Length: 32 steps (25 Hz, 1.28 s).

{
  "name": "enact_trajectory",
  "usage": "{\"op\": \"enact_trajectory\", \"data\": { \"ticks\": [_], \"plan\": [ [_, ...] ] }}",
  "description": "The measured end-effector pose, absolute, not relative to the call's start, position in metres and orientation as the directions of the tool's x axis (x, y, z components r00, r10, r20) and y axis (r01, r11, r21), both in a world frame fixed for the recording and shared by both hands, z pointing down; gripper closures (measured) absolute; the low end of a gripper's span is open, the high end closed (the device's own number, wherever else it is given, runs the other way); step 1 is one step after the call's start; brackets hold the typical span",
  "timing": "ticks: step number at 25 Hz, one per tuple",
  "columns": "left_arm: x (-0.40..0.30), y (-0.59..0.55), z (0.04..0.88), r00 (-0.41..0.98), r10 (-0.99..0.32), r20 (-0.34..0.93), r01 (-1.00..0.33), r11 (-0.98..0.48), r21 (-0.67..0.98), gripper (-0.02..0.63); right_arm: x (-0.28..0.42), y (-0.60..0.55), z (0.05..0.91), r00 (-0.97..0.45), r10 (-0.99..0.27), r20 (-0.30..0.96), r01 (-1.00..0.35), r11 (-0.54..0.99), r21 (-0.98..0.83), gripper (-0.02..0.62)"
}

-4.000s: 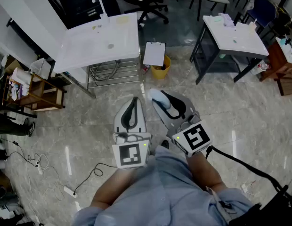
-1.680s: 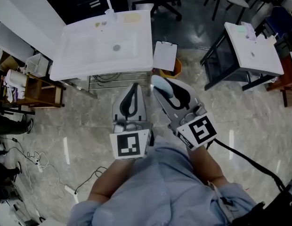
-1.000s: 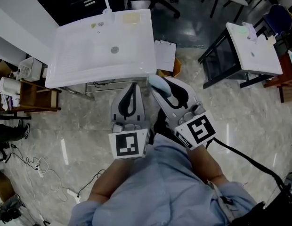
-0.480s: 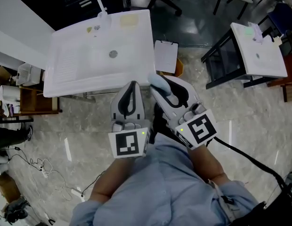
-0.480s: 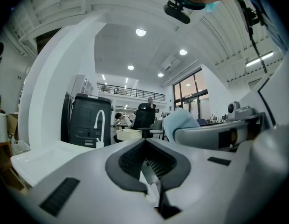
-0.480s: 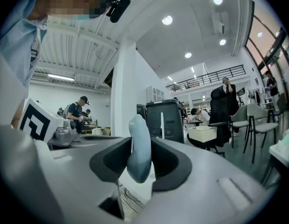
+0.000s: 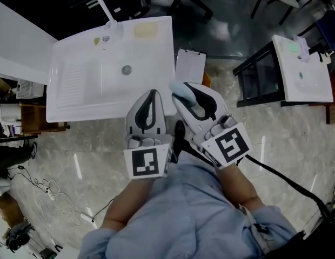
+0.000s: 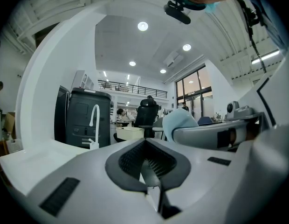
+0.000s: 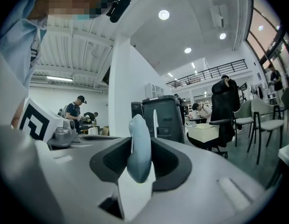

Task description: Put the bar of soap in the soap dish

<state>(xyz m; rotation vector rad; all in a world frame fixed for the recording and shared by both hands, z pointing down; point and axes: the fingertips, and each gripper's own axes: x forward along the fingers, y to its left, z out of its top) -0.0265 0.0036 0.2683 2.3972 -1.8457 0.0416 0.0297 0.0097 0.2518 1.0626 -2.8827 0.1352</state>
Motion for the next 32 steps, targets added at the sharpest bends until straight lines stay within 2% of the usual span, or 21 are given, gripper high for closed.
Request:
{"op": "enact_trajectory", "data": {
  "ticks": [13, 16, 22, 32],
  "plan": [
    [-0.02, -0.069, 0.24, 0.173, -0.985, 0.024, -0.985, -0.173, 0.021, 0.601, 0.029, -0.064, 0.229, -0.823, -0.568, 0.026, -0.568, 0.822, -0.034, 0.472],
    [-0.025, -0.076, 0.245, 0.155, -0.987, 0.048, -0.988, -0.155, 0.019, 0.601, 0.028, -0.076, 0.228, -0.829, -0.559, 0.019, -0.559, 0.829, -0.027, 0.471],
    [-0.038, -0.096, 0.24, 0.132, -0.991, 0.03, -0.991, -0.131, 0.021, 0.601, 0.02, -0.095, 0.228, -0.834, -0.551, 0.026, -0.551, 0.834, -0.028, 0.471],
    [-0.057, -0.139, 0.267, 0.172, -0.979, 0.109, -0.984, -0.166, 0.06, 0.601, -0.004, -0.138, 0.252, -0.825, -0.557, 0.093, -0.564, 0.824, -0.065, 0.471]
  ]
}}
